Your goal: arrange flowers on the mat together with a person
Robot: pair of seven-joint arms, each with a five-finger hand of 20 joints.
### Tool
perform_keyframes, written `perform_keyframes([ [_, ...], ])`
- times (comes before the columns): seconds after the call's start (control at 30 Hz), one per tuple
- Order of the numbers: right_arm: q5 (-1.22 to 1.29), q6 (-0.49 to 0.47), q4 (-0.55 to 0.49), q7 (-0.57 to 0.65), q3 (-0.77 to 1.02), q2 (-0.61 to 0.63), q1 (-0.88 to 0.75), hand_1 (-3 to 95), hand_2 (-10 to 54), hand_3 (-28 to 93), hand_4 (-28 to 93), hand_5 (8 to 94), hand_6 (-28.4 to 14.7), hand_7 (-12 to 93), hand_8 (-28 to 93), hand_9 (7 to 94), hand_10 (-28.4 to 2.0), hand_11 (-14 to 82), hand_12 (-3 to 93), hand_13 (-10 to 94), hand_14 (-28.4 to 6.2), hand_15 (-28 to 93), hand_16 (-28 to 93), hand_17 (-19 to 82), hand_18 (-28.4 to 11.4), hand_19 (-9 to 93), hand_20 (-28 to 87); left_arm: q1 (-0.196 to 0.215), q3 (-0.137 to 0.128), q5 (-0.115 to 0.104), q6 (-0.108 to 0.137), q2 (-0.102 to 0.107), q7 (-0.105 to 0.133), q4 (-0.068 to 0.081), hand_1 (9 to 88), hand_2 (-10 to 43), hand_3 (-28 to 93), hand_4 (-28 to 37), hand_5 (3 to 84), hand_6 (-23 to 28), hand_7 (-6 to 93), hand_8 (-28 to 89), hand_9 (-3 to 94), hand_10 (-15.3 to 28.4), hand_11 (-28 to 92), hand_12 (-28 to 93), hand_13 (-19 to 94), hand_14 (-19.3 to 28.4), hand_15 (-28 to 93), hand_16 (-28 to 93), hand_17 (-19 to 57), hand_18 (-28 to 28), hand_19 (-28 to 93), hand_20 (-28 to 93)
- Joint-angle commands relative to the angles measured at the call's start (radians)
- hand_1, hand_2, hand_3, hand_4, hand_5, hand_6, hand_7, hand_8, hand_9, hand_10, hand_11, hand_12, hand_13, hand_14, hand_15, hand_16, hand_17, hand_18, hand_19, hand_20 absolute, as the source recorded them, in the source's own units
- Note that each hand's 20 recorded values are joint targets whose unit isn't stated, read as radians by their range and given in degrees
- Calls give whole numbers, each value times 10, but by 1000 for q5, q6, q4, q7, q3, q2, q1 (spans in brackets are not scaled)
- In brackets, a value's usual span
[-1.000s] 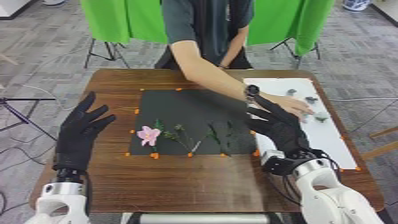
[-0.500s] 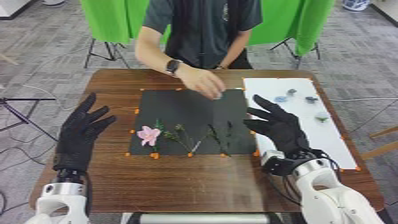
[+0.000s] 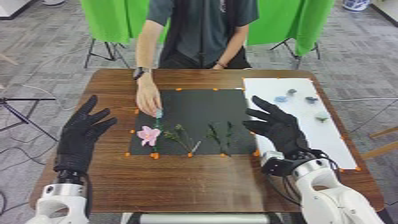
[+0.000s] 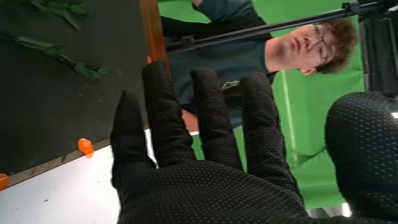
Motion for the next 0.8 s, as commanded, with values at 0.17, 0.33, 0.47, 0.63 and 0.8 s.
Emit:
perform_keyframes([
  [0.17, -8, 1, -2, 0, -6, 2, 1, 111, 143, 789, -283, 389, 47, 135, -127, 437, -117, 68, 132, 337, -190, 276, 143, -7, -210, 454, 168, 10, -2, 4, -4, -10, -12, -1, 227, 49, 795, -283, 340, 29, 98, -92, 369, 168, 198, 83, 300, 260, 423, -66, -78, 243, 496, 167],
  [0.33, -24, 11, -4, -5, 3, 12, 10, 123, 133, 793, -282, 390, 47, 138, -128, 442, -118, 74, 135, 345, -192, 294, 147, -7, -212, 458, 171, 12, 3, -3, 2, -2, 2, -2, 228, 48, 797, -283, 341, 30, 99, -92, 369, 169, 199, 84, 300, 260, 424, -66, -77, 243, 496, 167],
  [0.47, -99, 89, -11, 5, 12, 56, 28, 142, 109, 802, -281, 394, 43, 143, -128, 473, -137, 121, 145, 371, -188, 341, 143, 7, -214, 476, 178, 15, 1, -4, 6, 2, 9, -5, 228, 48, 797, -283, 341, 30, 99, -93, 369, 168, 201, 84, 299, 260, 423, -67, -77, 243, 496, 167],
  [0.63, -187, 145, -6, 60, 73, 142, 56, 190, 55, 811, -268, 421, 30, 156, -131, 506, -163, 231, 159, 420, -177, 478, 126, 51, -234, 550, 217, 18, 3, -10, 13, 12, 24, -8, 228, 47, 798, -283, 341, 31, 99, -93, 369, 168, 201, 83, 299, 260, 424, -66, -78, 244, 497, 167],
  [0.8, -263, 213, 8, 129, 137, 260, 70, 216, 37, 807, -254, 437, 22, 164, -132, 525, -165, 328, 171, 462, -166, 578, 108, 90, -241, 597, 229, 15, 8, -16, 20, 19, 30, -8, 230, 48, 794, -283, 342, 30, 94, -90, 371, 169, 197, 83, 305, 262, 429, -64, -68, 252, 527, 184],
])
